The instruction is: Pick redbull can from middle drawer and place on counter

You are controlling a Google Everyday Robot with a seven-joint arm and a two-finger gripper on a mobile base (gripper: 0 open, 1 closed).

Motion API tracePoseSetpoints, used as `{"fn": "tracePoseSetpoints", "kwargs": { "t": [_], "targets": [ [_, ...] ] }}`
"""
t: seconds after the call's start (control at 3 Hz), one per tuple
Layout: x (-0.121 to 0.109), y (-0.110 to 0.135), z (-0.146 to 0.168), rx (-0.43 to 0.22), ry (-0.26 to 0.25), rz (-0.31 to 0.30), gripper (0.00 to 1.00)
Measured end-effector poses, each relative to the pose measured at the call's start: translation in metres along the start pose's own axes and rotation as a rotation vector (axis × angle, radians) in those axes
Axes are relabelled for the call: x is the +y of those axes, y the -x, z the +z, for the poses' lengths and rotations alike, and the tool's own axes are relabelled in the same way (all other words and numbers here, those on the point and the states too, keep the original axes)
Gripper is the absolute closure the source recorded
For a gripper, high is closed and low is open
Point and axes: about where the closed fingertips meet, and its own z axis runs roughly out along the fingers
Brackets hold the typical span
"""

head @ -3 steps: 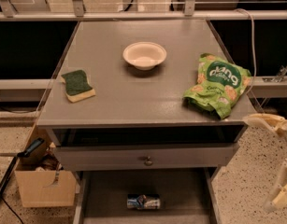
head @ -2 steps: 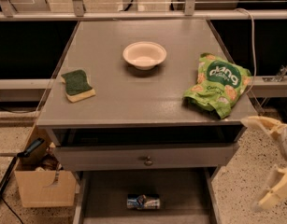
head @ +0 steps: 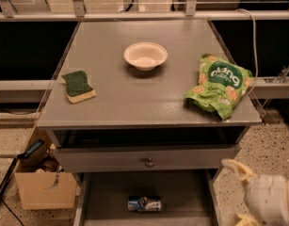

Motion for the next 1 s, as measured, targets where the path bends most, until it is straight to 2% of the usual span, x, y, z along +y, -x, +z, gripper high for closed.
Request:
{"fn": "tracePoseSetpoints", "kwargs": {
  "t": [0.33, 0.67, 1.0],
  "targets": [
    [0.025, -0.037, 0.039, -0.021, 0.021, 0.028, 0.0],
    [0.018, -0.091, 0.098, -0.044, 0.013, 0.021, 0.0],
    [0.016, -0.093, 0.1, -0.045, 0.009, 0.024, 0.0]
  ]
}}
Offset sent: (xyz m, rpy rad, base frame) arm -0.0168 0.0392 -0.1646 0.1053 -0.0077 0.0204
